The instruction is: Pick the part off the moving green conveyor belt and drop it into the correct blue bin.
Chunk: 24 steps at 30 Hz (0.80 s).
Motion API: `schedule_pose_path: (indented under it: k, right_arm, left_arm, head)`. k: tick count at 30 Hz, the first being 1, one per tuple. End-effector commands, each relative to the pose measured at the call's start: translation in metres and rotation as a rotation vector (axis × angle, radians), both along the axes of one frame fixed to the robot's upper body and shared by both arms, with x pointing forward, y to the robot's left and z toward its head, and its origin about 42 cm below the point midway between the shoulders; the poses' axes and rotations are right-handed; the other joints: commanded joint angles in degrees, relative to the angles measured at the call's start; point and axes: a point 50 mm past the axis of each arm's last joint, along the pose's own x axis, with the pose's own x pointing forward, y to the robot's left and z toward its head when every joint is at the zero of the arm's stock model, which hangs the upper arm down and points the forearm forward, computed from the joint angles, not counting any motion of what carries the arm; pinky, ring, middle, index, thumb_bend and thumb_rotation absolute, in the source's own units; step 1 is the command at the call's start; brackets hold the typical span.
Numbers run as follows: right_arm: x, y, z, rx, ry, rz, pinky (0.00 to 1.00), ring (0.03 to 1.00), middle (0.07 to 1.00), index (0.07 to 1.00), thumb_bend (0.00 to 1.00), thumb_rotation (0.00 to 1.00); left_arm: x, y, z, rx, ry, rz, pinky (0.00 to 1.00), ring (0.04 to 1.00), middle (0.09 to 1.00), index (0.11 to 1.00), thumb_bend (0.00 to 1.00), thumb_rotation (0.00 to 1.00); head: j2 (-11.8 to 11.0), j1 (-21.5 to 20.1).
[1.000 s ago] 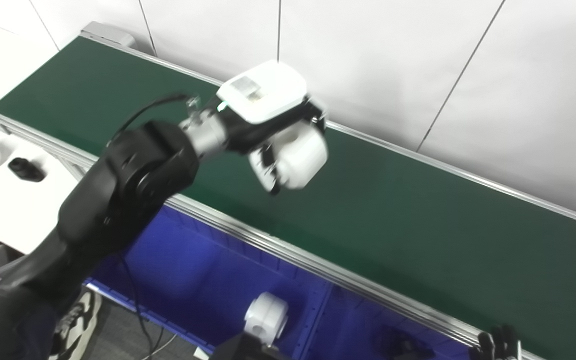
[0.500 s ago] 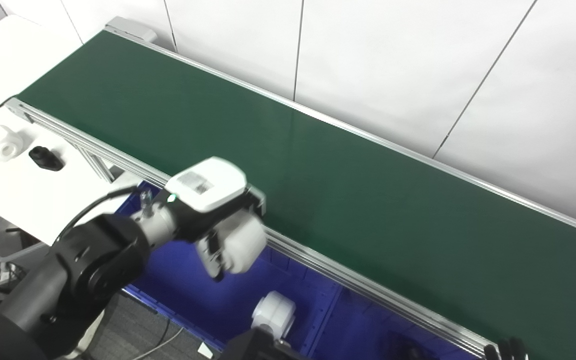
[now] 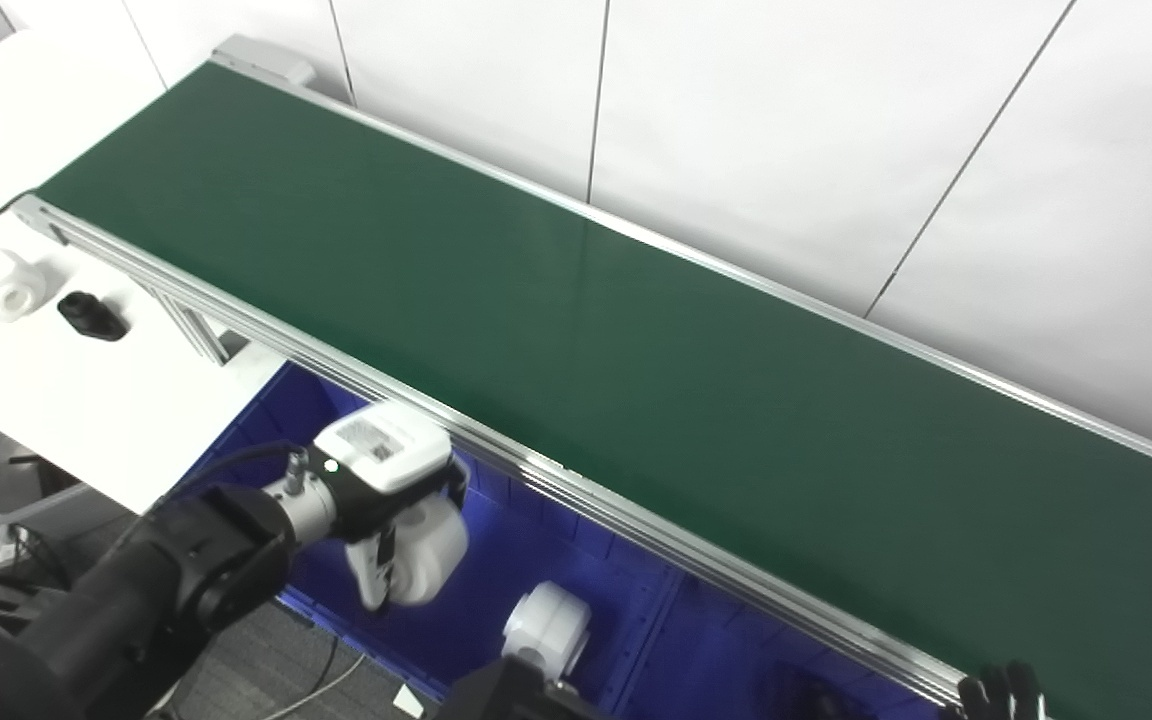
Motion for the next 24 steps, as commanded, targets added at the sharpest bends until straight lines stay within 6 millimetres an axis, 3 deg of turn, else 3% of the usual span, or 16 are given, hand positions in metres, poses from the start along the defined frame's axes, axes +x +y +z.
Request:
schedule_pose_path:
  k: [1, 3, 4, 5, 6, 7, 10, 13, 18, 24]
  right_arm:
    - [-0.002, 0.000, 0.005, -0.001, -0.025, -0.002, 1.00, 1.000, 0.984, 1.000, 0.79, 1.00]
    - [-0.002, 0.000, 0.005, -0.002, -0.026, -0.006, 1.00, 0.999, 0.980, 1.000, 0.79, 1.00]
    - [-0.003, 0.000, 0.005, -0.002, -0.027, -0.007, 1.00, 0.997, 0.977, 1.000, 0.79, 1.00]
    - [-0.003, 0.001, 0.005, -0.001, -0.027, -0.008, 1.00, 0.998, 0.975, 1.000, 0.79, 1.00]
    - [-0.003, 0.001, 0.005, 0.000, -0.027, -0.008, 1.00, 0.997, 0.974, 1.000, 0.79, 1.00]
    - [-0.003, 0.001, 0.005, 0.001, -0.027, -0.008, 1.00, 0.997, 0.974, 1.000, 0.79, 1.00]
    - [-0.003, 0.001, 0.004, 0.001, -0.027, -0.007, 1.00, 1.000, 0.978, 1.000, 0.79, 1.00]
    - [-0.003, 0.001, 0.005, -0.002, -0.028, -0.008, 1.00, 0.996, 0.976, 1.000, 0.79, 1.00]
    - [-0.003, 0.002, 0.005, -0.001, -0.029, -0.006, 1.00, 0.998, 0.974, 1.000, 0.80, 1.00]
    - [-0.003, 0.003, 0.005, 0.007, -0.026, -0.007, 1.00, 1.000, 0.977, 1.000, 0.80, 1.00]
  left_arm:
    - [0.008, 0.003, 0.011, 0.017, -0.069, -0.043, 0.34, 0.377, 0.501, 0.529, 0.50, 0.00]
    - [0.009, 0.003, 0.011, 0.026, -0.065, -0.038, 0.34, 0.374, 0.500, 0.541, 0.50, 0.00]
    - [0.009, 0.003, 0.013, 0.030, -0.058, -0.032, 0.36, 0.416, 0.545, 0.519, 0.51, 0.03]
    - [0.009, 0.002, 0.015, 0.037, -0.048, -0.029, 0.46, 0.559, 0.662, 0.646, 0.83, 0.17]
    - [0.008, 0.002, 0.017, 0.046, -0.032, -0.027, 0.55, 0.674, 0.750, 0.732, 0.95, 0.29]
    - [0.008, 0.002, 0.019, 0.056, -0.021, -0.028, 0.55, 0.674, 0.750, 0.732, 0.95, 0.29]
    - [0.007, 0.002, 0.026, 0.091, -0.001, -0.042, 0.73, 0.843, 0.892, 0.870, 1.00, 0.48]
    - [0.006, 0.002, 0.031, 0.117, -0.008, -0.059, 0.82, 0.904, 0.961, 0.928, 1.00, 0.55]
    - [0.004, 0.003, 0.037, 0.127, -0.044, -0.072, 0.87, 0.926, 0.981, 0.951, 1.00, 0.60]
    - [0.000, 0.001, 0.055, 0.000, -0.142, -0.057, 0.86, 0.916, 0.978, 0.959, 1.00, 0.61]
  head:
    - [0.1, -0.1]
    - [0.1, 0.0]
    - [0.1, 0.0]
    - [0.0, -0.1]
    - [0.0, -0.1]
    - [0.0, -0.2]
    - [0.1, -0.3]
    - [0.1, -0.2]
    - [0.1, -0.4]
    - [0.2, -1.3]
